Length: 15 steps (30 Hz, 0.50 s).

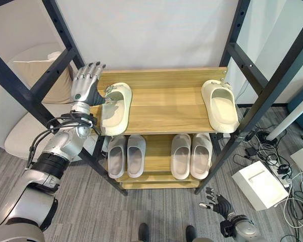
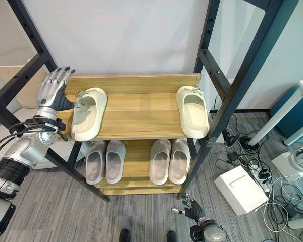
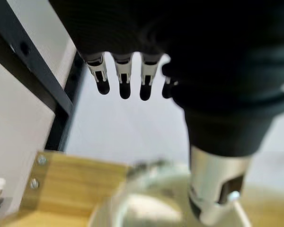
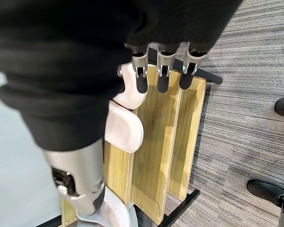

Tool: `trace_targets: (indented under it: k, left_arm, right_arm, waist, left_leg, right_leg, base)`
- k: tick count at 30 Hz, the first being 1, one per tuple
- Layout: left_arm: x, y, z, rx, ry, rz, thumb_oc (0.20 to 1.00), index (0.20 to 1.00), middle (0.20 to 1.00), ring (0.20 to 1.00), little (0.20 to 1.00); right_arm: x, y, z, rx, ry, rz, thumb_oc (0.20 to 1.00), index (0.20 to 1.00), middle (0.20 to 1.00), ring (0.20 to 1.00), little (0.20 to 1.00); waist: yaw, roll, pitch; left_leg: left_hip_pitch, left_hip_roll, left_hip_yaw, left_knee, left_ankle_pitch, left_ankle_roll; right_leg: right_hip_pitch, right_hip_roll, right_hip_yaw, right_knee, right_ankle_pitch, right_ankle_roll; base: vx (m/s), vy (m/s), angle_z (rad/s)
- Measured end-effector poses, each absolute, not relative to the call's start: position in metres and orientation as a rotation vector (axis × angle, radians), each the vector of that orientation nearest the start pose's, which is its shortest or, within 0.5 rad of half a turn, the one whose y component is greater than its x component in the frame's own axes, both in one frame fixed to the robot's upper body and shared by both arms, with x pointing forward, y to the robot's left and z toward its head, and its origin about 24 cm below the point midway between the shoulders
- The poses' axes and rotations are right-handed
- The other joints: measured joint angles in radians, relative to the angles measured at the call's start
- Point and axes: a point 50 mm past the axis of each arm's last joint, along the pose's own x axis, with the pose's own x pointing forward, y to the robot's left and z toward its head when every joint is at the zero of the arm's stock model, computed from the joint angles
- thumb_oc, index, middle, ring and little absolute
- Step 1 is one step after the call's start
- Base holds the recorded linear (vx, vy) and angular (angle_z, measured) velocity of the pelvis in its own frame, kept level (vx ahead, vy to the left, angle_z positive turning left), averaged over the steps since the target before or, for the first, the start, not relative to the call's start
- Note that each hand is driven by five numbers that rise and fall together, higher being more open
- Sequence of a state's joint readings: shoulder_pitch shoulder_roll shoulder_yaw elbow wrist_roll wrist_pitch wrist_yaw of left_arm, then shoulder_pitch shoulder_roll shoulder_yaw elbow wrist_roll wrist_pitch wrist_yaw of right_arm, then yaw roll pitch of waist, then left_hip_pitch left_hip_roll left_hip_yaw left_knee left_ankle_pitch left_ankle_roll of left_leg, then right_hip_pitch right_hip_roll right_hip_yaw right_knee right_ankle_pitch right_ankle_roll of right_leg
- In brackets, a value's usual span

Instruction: Arrange the slippers neatly on the shoe rack.

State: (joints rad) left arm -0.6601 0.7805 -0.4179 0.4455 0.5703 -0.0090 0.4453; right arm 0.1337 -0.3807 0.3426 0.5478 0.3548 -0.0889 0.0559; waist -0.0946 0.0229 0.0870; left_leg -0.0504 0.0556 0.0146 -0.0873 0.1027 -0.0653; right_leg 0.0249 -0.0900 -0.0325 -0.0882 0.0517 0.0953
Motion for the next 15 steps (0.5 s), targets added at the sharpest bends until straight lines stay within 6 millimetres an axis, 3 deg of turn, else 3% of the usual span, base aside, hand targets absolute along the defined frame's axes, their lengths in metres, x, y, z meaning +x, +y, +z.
trace_targets:
  k: [3, 11, 12, 13, 15]
  left_arm:
    - [0.354, 0.238, 0.158, 1.424, -0.393, 0.247, 1.000, 1.000, 1.000, 1.000, 1.000]
    - [0.372, 0.236, 0.166, 1.579, -0.354, 0.230, 1.000, 1.000, 1.000, 1.000, 1.000]
    - [0.375, 0.236, 0.167, 1.604, -0.345, 0.223, 0.724, 0.724, 0.724, 0.724, 0.724]
    - [0.377, 0.239, 0.167, 1.624, -0.326, 0.220, 0.200, 0.200, 0.200, 0.200, 0.200]
    - [0.382, 0.248, 0.168, 1.661, -0.261, 0.225, 0.200, 0.200, 0.200, 0.200, 0.200]
  right_arm:
    - [0.162, -0.202, -0.096, -0.077, 0.670, 0.146, 1.000, 1.000, 1.000, 1.000, 1.000]
    - [0.153, -0.204, -0.100, -0.075, 0.693, 0.140, 1.000, 1.000, 1.000, 1.000, 1.000]
    - [0.152, -0.204, -0.100, -0.076, 0.695, 0.139, 1.000, 1.000, 1.000, 1.000, 1.000]
    - [0.152, -0.204, -0.100, -0.077, 0.695, 0.139, 1.000, 1.000, 1.000, 1.000, 1.000]
    - [0.153, -0.205, -0.099, -0.080, 0.686, 0.140, 1.000, 1.000, 1.000, 1.000, 1.000]
  waist:
    - [-0.011, 0.003, -0.002]
    - [-0.015, 0.008, -0.007]
    - [-0.017, 0.008, -0.007]
    - [-0.019, 0.009, -0.008]
    - [-0.033, 0.010, -0.009]
  left_leg:
    - [0.001, 0.001, 0.003, 0.005, 0.000, 0.000]
    - [0.002, 0.004, 0.025, -0.001, -0.001, -0.001]
    - [0.002, 0.005, 0.028, -0.001, -0.002, -0.002]
    - [0.002, 0.006, 0.029, -0.001, -0.002, -0.003]
    - [0.002, 0.008, 0.033, -0.001, 0.000, 0.000]
  right_leg:
    - [0.000, 0.000, 0.002, 0.000, 0.001, -0.001]
    - [-0.012, 0.002, 0.016, 0.000, 0.003, -0.001]
    - [-0.013, 0.003, 0.023, 0.000, 0.003, 0.001]
    - [-0.012, 0.004, 0.027, 0.000, 0.004, 0.003]
    - [-0.015, 0.006, 0.032, 0.000, 0.008, 0.001]
  base:
    - [0.00, 0.000, 0.00]
    - [0.01, -0.003, -0.05]
    - [0.01, -0.008, -0.12]
    - [0.00, -0.007, -0.13]
    - [0.00, -0.004, -0.09]
